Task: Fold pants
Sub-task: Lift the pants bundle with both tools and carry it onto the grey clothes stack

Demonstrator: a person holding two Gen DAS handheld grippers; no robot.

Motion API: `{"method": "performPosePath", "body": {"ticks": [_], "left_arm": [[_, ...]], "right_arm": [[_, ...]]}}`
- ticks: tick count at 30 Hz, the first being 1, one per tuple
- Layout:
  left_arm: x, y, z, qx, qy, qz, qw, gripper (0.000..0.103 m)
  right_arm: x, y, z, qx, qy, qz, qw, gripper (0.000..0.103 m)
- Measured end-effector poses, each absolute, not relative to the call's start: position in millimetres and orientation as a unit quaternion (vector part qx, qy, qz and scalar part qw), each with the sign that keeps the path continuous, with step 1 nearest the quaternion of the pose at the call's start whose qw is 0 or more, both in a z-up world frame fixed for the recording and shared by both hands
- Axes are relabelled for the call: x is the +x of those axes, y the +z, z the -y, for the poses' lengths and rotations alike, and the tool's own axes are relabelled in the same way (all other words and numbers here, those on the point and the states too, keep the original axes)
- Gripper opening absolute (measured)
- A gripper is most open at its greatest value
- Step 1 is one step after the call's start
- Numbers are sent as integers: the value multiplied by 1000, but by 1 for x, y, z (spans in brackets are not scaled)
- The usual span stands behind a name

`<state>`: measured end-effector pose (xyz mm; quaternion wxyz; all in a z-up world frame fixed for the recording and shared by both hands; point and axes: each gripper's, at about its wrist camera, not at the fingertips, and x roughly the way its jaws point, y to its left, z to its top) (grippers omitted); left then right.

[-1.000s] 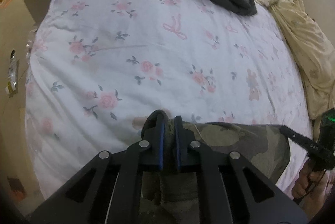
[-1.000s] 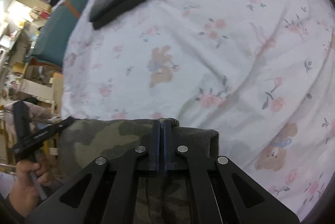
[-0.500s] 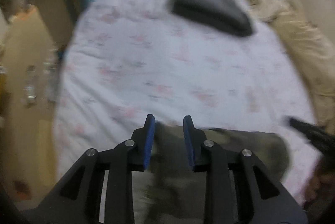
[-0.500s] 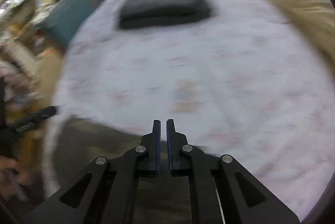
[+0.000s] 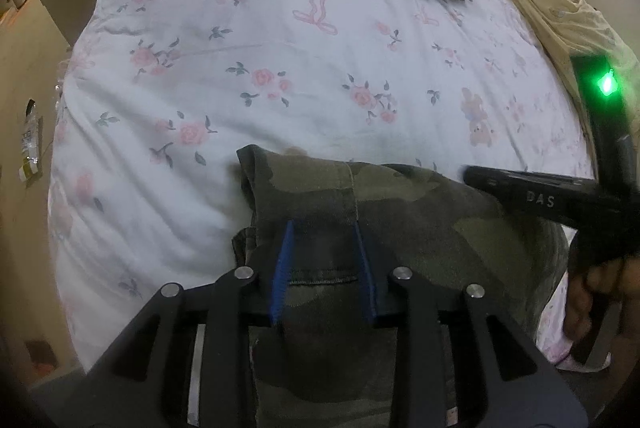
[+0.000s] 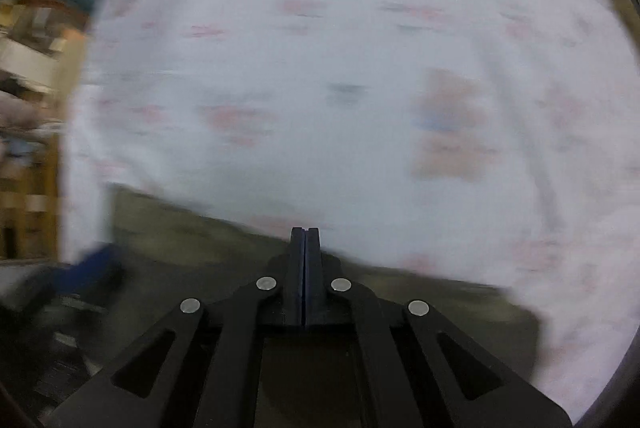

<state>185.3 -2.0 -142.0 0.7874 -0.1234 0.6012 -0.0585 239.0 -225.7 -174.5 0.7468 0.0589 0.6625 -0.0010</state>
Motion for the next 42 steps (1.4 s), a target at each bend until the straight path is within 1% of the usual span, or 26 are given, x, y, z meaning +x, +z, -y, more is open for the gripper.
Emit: {"method": "performPosePath", "body": {"ticks": [4,6,8,9,10,11,13,15,16,17,18,20,21,22,23,24,25,28,33,35,36,37,39,40,41,42], "left_arm": [[182,-133,1,-127,-48,-596,791,45],[180,-125,1,-128,-50,-585,800,50],[175,-115,5,-128,-61,-564,813,53],[173,-111,8,-129,-72,-555,819,53],[169,-108,14,-125,-93,-545,824,57],[169,-109,19,-117,-104,-544,824,63],[168,-120,30,-96,-122,-562,813,66],[168,-130,28,-78,-112,-573,808,78],[167,-132,23,-76,-103,-576,807,90],[167,-133,14,-67,-72,-582,807,94],[165,-132,4,-67,-40,-584,808,93],[160,-130,-26,-118,-20,-582,804,94],[156,-130,-36,-137,-5,-582,801,93],[150,-129,-46,-164,-3,-573,803,93],[145,-131,-52,-190,-20,-567,801,94],[142,-138,-57,-222,-36,-569,791,95],[140,-144,-58,-238,-43,-574,782,95],[142,-167,-51,-259,-87,-596,755,97],[143,-175,-34,-280,-118,-590,748,97],[142,-177,-29,-297,-121,-585,745,96],[140,-176,-27,-293,-118,-585,747,95],[138,-179,-23,-293,-123,-588,744,92],[134,-183,-17,-287,-138,-600,734,86],[134,-184,-12,-273,-149,-605,733,77],[134,-184,-6,-260,-163,-607,734,65],[134,-181,-4,-255,-170,-599,739,60]], "right_arm": [[220,-182,288,52,-73,-681,727,1],[207,-166,303,80,-76,-657,746,1],[193,-132,293,87,-51,-602,792,1],[186,-120,285,91,-35,-580,809,4],[178,-110,275,108,-1,-559,822,7],[172,-109,264,129,34,-554,822,7],[164,-126,252,149,71,-579,799,5],[157,-140,250,140,65,-581,800,0],[152,-142,257,148,66,-572,804,0],[146,-141,266,163,58,-568,805,0],[142,-134,277,168,43,-563,808,0],[123,-119,299,178,12,-548,818,2],[112,-110,314,197,12,-534,822,18],[101,-105,329,230,12,-521,822,28],[93,-105,342,263,15,-510,819,68],[82,-107,355,304,10,-498,812,95],[73,-112,364,334,0,-488,806,98],[72,-141,365,373,-4,-518,770,98],[86,-201,330,392,60,-595,699,98],[85,-210,322,389,50,-587,708,96],[83,-207,321,385,47,-576,719,84],[81,-203,318,379,50,-567,730,73],[82,-193,306,351,59,-564,745,57],[85,-190,298,329,65,-565,754,54],[86,-185,293,306,67,-568,761,46],[86,-182,291,304,69,-565,764,33]]}}
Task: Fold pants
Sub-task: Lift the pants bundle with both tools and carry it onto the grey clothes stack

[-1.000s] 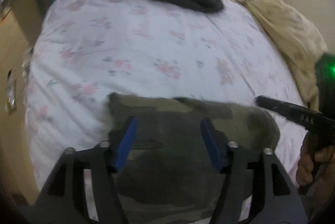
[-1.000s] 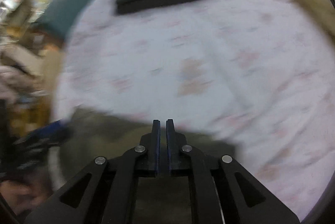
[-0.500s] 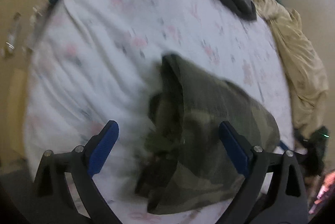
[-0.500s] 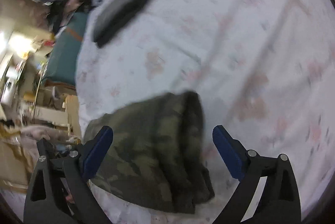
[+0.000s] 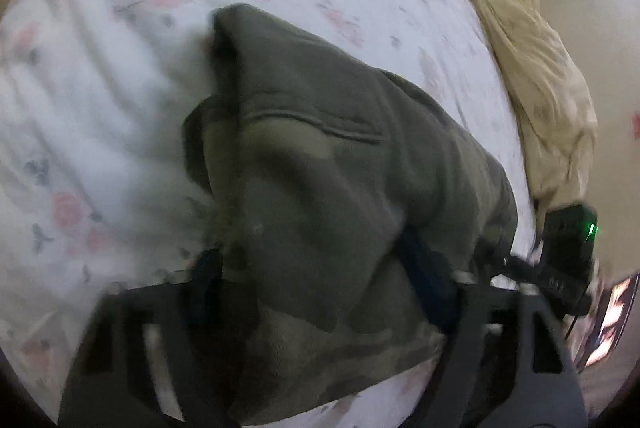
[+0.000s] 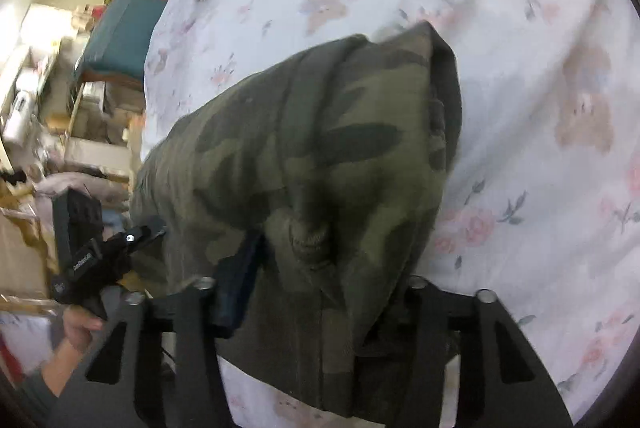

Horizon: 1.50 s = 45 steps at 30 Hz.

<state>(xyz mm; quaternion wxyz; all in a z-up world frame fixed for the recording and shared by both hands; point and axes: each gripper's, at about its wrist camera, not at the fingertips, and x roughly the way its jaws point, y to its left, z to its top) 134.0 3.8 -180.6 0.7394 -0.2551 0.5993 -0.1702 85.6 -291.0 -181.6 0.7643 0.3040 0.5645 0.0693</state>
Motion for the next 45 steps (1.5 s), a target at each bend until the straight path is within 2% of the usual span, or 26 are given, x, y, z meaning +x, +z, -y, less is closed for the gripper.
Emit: {"method": "performPosePath", "body": {"ticks": [2,6,10,17,22,27,31,36,39,40,41,42,43,44,45], "left_arm": [[132,-167,-3,-247,-179,-582,754,40],[120,-107,0,-213,-196,-517,805,38],[113,-60,-7,-224,-210,-467,830,38],[178,-16,-10,-223,-191,-449,844,38],[263,5,-11,-215,-186,-426,859,38],[383,7,-11,-222,-182,-408,867,38],[490,-13,-11,-238,-173,-404,866,38],[580,-55,-13,-198,-156,-382,889,38],[607,-87,-7,-166,-145,-394,892,43],[615,-104,-6,-158,-134,-414,886,48],[617,-118,-7,-161,-118,-428,882,59],[616,-126,-10,-175,-107,-429,880,63],[612,-129,-15,-189,-101,-423,880,76],[610,-130,-17,-178,-93,-424,883,88],[608,-130,-19,-158,-86,-425,887,91]], "right_arm": [[86,-167,286,287,81,-544,784,25],[74,-125,277,267,103,-493,821,22],[68,-81,273,266,128,-432,852,21],[132,-29,282,223,143,-404,876,21],[207,-4,298,198,137,-407,881,21],[324,15,317,165,126,-395,895,21],[437,10,333,124,102,-405,900,21],[543,-18,350,94,70,-416,902,21],[577,-50,353,67,43,-421,904,23],[585,-66,355,65,34,-435,897,23],[592,-81,359,69,29,-452,889,29],[592,-86,360,69,26,-458,886,39],[589,-88,363,67,18,-451,890,47],[585,-87,366,56,5,-444,894,63],[583,-87,370,46,-7,-443,895,72]]}}
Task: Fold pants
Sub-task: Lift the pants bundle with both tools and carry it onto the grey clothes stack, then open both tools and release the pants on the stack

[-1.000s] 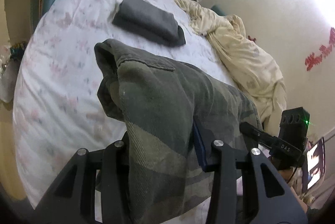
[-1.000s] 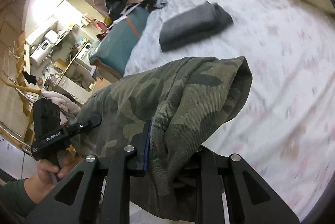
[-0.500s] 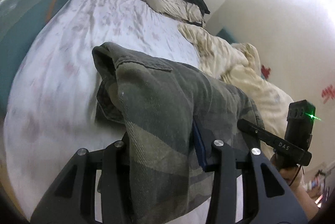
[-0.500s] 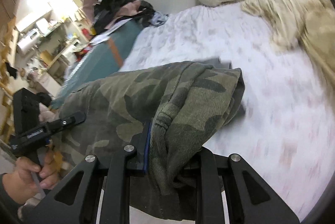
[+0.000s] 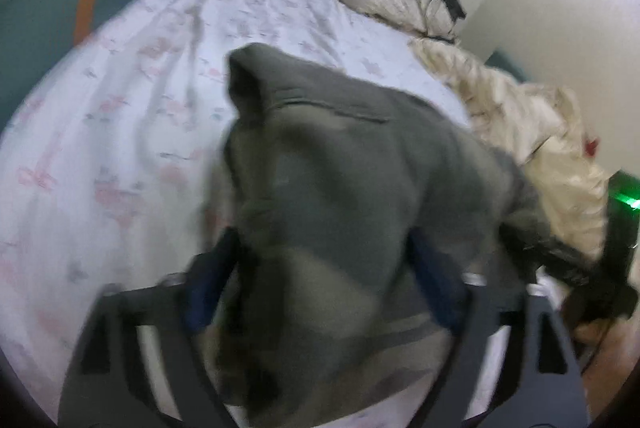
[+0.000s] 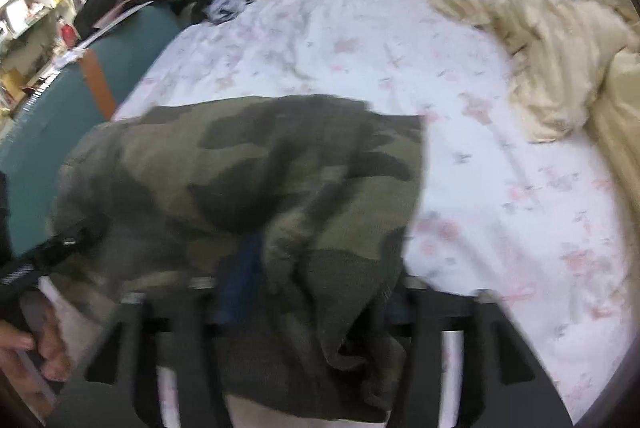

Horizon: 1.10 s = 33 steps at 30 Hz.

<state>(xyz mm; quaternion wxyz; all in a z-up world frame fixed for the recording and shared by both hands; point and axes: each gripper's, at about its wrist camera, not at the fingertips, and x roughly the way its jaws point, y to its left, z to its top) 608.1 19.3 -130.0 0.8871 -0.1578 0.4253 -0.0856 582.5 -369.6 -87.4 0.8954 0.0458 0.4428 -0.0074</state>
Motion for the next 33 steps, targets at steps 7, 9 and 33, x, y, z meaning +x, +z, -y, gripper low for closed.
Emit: {"method": "performPosePath", "body": {"ticks": [7,9,33], "left_arm": [[547,-98,-54,-81,20,-407,909,95],[521,-84,-58,-71,33,-394,916,95],[155,52,15,-48,7,-253,966,102]], "right_arm": [[522,-62,413,71,-74,-438,893,74],[495,-50,410,87,-57,-425,899,76],[143,63,241,31,-46,-243,968,103]]}}
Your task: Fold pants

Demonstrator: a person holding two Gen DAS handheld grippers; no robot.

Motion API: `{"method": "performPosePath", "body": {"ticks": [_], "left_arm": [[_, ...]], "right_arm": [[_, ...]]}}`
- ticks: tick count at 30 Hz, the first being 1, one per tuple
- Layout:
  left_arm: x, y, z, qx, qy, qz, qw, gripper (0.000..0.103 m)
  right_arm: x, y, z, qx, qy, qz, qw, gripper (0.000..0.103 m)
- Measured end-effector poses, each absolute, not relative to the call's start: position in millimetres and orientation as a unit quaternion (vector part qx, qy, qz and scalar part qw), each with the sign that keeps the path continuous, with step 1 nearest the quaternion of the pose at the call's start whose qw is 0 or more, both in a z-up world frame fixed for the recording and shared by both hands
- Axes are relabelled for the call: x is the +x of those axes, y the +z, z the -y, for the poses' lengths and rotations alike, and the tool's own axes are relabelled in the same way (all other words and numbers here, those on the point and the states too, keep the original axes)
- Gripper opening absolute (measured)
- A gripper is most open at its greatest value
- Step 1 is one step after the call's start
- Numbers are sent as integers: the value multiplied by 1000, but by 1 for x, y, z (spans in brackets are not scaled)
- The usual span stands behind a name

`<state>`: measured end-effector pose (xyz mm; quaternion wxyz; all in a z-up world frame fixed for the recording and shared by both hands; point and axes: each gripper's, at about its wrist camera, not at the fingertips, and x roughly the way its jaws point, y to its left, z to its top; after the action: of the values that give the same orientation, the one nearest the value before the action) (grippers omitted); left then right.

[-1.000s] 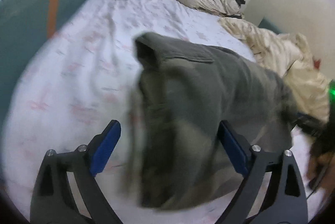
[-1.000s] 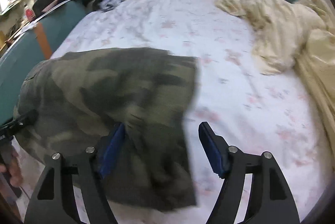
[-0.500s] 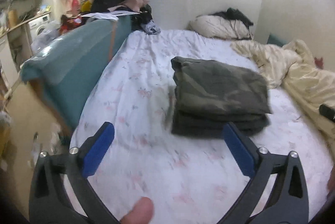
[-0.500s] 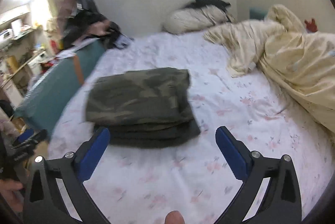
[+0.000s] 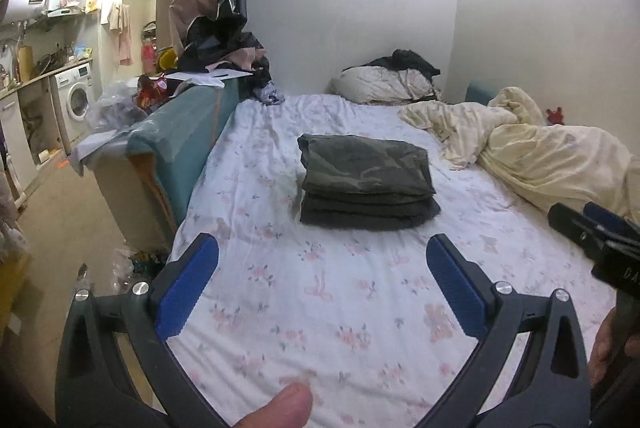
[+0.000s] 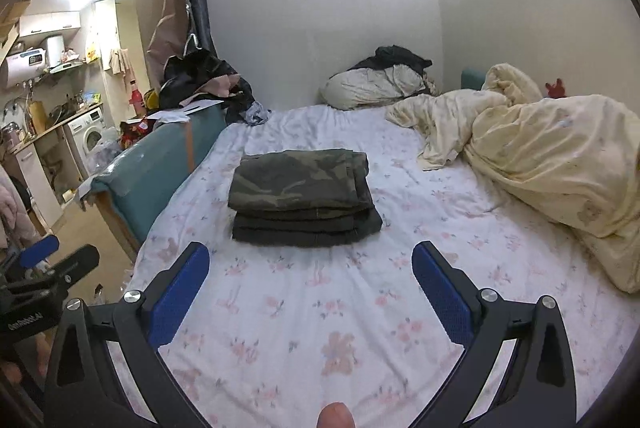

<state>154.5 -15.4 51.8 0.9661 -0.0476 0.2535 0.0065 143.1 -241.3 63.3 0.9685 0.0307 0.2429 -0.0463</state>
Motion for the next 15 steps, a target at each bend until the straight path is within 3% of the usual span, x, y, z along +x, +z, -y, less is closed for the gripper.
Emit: {"method": "performPosePath", "body": {"ticks": [9,15], "left_arm": [[98,11,12,-69,20,-311,948,102],[83,-7,30,-40,8,-291,956,102]], "right_arm": [[73,34,228,39,-51,-267,962,103],[59,-4,226,51,-41,-283,957,103]]}}
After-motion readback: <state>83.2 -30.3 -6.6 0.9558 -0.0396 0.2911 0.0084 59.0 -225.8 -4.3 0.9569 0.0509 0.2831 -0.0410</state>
